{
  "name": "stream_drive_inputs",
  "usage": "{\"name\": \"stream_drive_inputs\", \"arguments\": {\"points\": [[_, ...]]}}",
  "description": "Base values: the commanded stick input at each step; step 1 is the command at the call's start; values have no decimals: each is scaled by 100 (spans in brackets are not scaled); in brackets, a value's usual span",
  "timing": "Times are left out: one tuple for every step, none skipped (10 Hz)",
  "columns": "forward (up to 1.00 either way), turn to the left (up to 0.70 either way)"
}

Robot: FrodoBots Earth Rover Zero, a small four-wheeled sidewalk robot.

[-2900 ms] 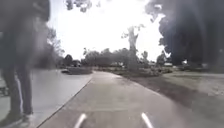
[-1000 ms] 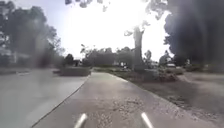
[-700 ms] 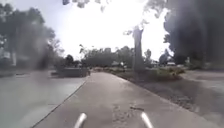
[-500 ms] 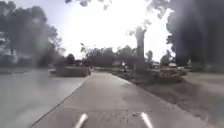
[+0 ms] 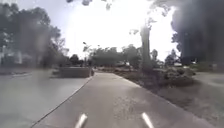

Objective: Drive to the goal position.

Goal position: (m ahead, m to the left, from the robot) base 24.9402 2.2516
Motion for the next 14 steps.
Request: {"name": "stream_drive_inputs", "arguments": {"points": [[100,0],[100,0],[100,0],[100,0],[100,0],[100,0],[100,0],[100,0],[100,0],[100,0],[100,0],[100,0],[100,0],[100,0]]}}
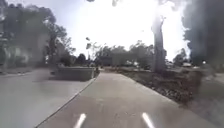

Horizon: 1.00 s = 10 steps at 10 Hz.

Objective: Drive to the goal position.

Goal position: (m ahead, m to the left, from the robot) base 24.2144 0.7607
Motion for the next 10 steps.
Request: {"name": "stream_drive_inputs", "arguments": {"points": [[100,0],[100,0],[100,0],[100,0],[95,0],[89,0],[85,0],[85,0],[85,0],[85,0]]}}
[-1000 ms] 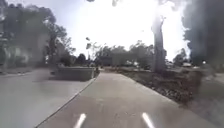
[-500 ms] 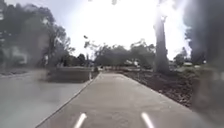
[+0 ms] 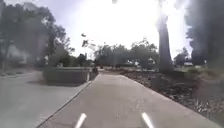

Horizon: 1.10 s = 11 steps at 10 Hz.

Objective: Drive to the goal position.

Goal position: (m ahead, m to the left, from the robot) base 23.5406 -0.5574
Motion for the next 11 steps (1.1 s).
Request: {"name": "stream_drive_inputs", "arguments": {"points": [[85,0],[70,0],[70,0],[70,0],[70,0],[70,0],[70,-23],[70,-10],[70,0],[70,0],[70,0]]}}
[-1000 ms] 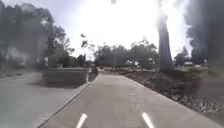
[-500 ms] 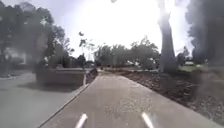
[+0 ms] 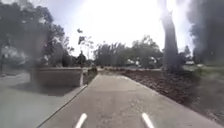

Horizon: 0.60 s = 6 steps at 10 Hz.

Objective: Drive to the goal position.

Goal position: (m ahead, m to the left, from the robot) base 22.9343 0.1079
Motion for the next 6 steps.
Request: {"name": "stream_drive_inputs", "arguments": {"points": [[70,0],[70,0],[70,0],[70,0],[70,0],[70,0]]}}
